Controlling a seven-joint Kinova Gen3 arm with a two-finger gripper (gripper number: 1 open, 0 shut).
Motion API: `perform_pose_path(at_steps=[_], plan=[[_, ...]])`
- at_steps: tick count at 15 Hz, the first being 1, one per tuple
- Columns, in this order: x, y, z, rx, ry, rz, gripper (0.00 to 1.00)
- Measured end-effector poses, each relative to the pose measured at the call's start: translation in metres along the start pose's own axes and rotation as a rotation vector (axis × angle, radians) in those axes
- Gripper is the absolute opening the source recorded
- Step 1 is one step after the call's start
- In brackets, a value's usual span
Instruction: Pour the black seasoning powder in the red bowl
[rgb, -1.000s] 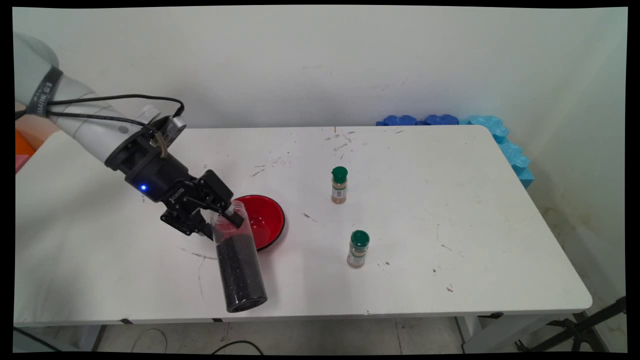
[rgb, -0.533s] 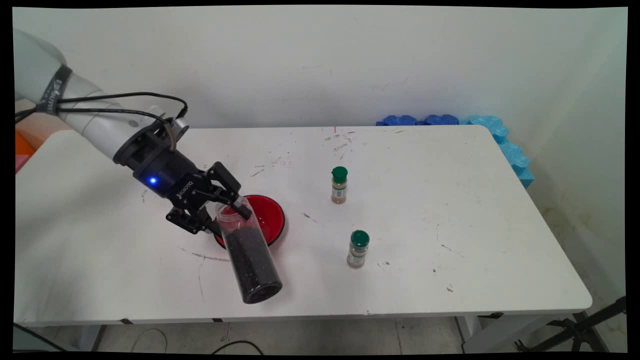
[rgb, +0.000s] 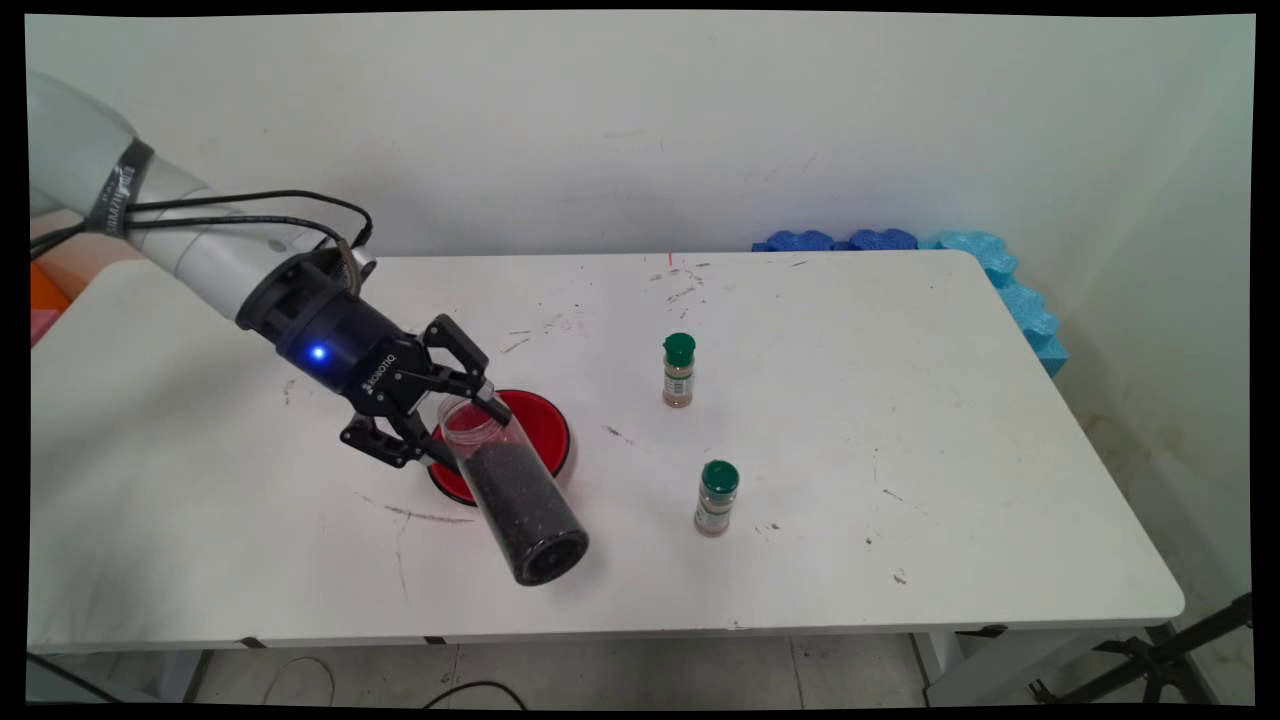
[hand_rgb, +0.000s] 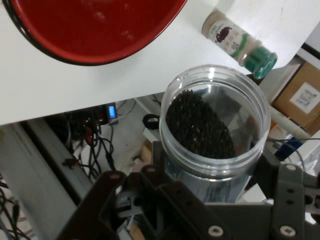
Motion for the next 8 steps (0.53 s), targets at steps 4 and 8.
perform_pose_path(at_steps=[4,8], plan=[[0.0041,-0.0011,0.0003,-0.027,-0.020,-0.059,0.00],[0.0073,-0.0023,-0.0006,-0.045,-0.033,-0.125,0.00]])
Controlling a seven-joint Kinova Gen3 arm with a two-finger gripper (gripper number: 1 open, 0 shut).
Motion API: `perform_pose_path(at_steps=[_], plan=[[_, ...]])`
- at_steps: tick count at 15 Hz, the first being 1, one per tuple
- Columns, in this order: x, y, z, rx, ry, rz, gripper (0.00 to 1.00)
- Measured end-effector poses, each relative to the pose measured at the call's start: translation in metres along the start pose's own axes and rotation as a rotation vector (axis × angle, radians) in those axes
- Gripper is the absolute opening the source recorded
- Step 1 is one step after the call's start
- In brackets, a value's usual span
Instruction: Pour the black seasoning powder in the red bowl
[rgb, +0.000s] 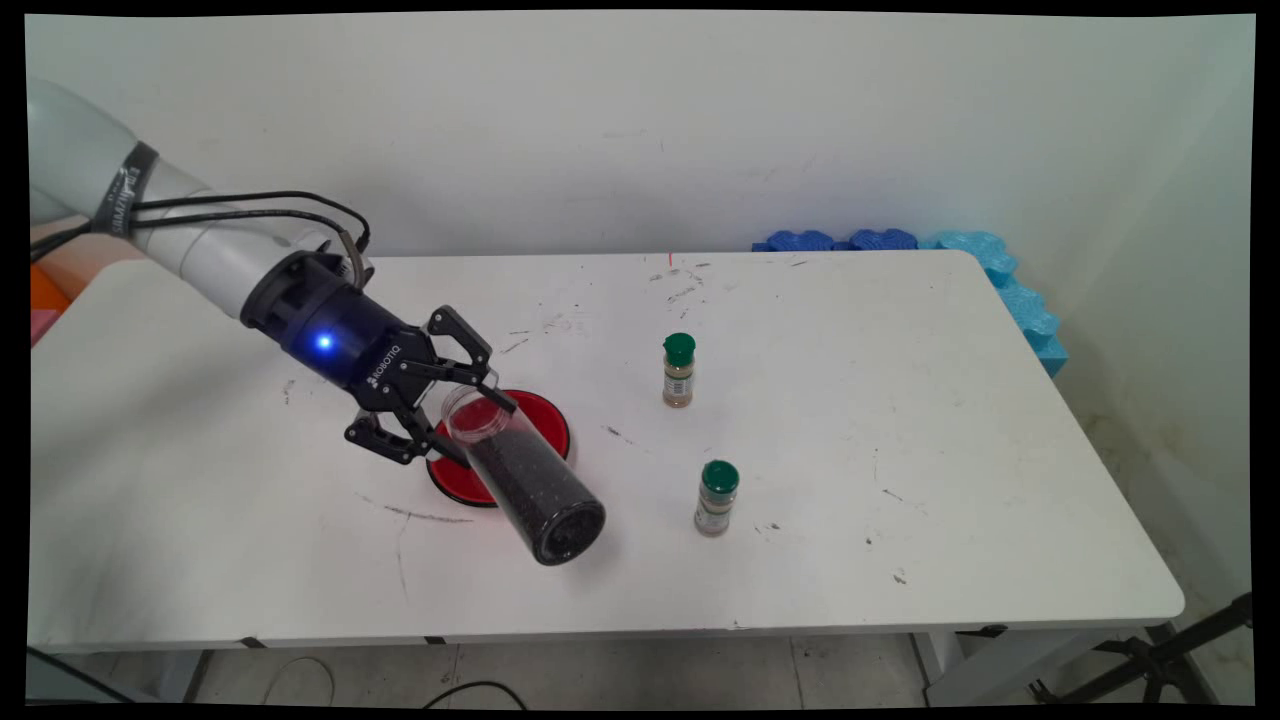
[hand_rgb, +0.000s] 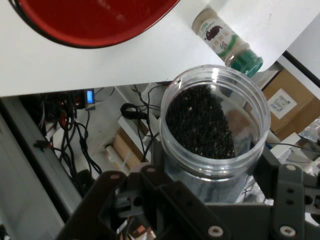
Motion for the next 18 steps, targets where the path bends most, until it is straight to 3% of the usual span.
perform_pose_path(at_steps=[10,18], plan=[[0.0035,-0.0036,-0.0018,-0.059,-0.025,-0.141,0.00],[0.0077,-0.0053,-0.0015,-0.103,-0.039,-0.206,0.00]])
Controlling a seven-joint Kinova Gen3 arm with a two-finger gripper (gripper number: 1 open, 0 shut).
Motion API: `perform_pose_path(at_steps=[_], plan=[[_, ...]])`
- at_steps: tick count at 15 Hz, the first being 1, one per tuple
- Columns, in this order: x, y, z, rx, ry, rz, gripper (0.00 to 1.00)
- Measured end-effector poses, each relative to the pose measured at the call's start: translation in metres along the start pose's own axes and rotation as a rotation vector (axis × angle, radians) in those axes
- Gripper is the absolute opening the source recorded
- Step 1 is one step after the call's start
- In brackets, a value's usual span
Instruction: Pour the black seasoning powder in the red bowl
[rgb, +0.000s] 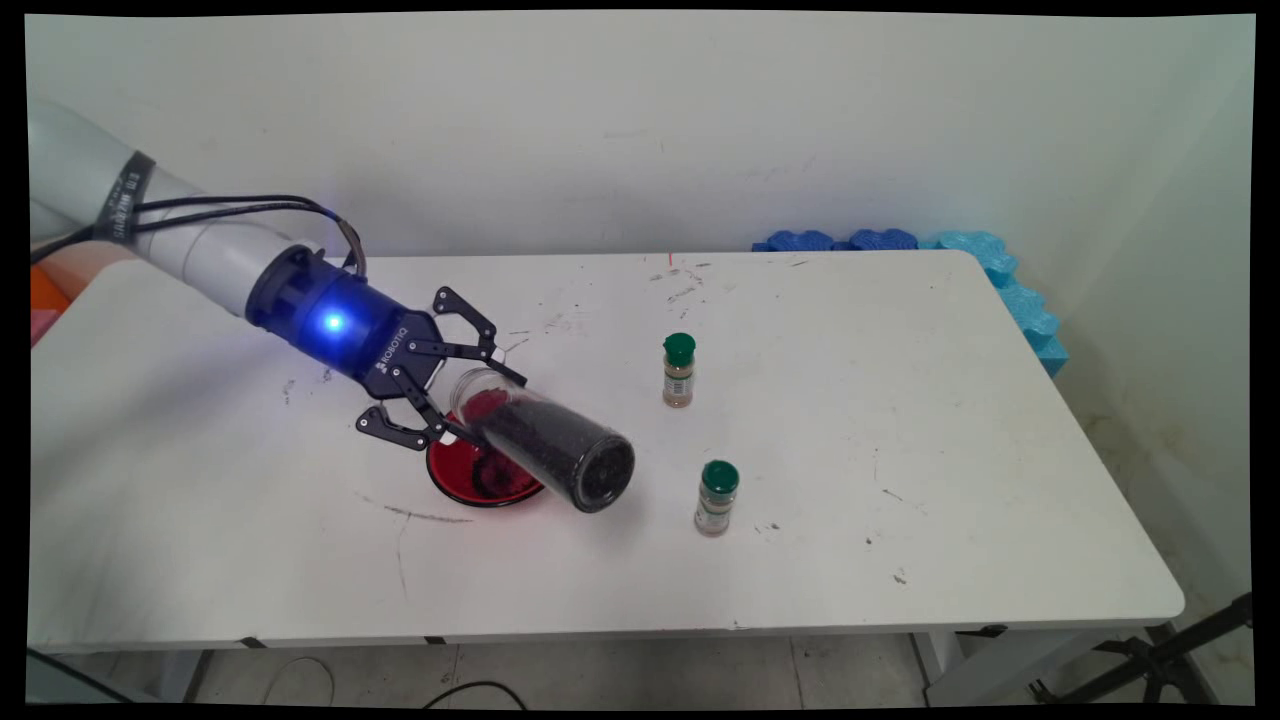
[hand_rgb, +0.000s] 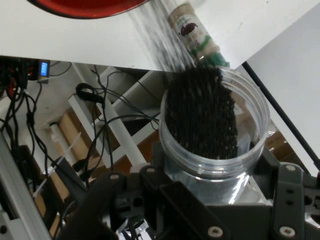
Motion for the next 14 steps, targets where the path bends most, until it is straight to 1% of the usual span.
perform_pose_path(at_steps=[14], plan=[[0.0045,0.0004,0.0007,-0.043,-0.008,-0.045,0.00]])
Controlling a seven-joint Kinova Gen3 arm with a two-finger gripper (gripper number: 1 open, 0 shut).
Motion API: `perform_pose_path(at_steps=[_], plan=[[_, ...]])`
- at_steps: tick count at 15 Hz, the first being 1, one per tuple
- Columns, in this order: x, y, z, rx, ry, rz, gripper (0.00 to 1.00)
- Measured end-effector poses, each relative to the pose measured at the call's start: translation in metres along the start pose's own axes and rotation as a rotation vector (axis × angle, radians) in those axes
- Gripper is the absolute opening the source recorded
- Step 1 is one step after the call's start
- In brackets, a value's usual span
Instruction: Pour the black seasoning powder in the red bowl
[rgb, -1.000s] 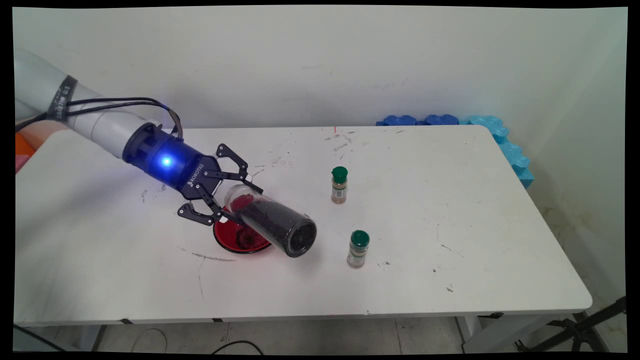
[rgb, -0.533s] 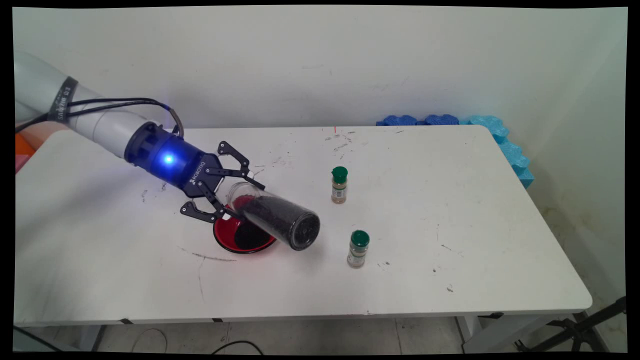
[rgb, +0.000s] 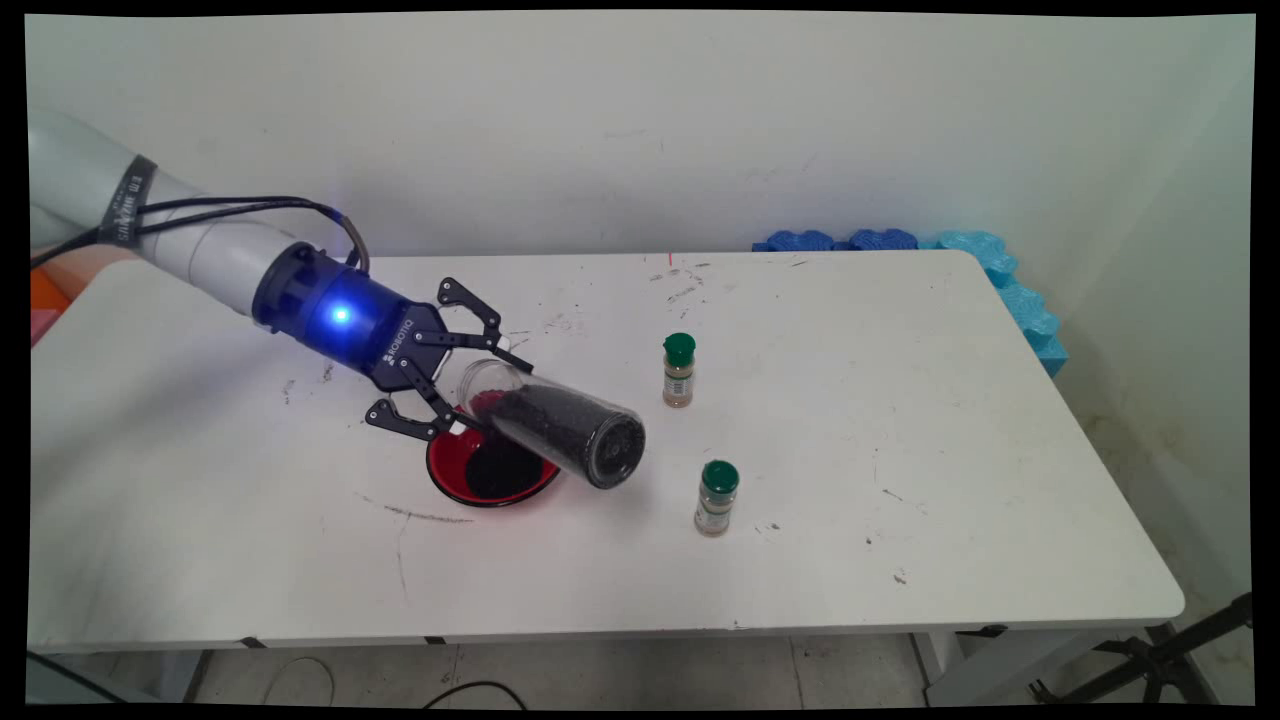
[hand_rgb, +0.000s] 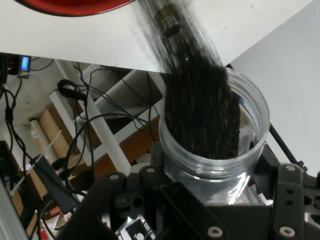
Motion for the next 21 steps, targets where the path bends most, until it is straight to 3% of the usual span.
perform_pose_path(at_steps=[13,21], plan=[[0.0027,-0.0018,-0.0015,-0.018,0.002,-0.001,0.00],[0.0014,0.0042,-0.0009,-0.012,0.017,0.119,0.00]])
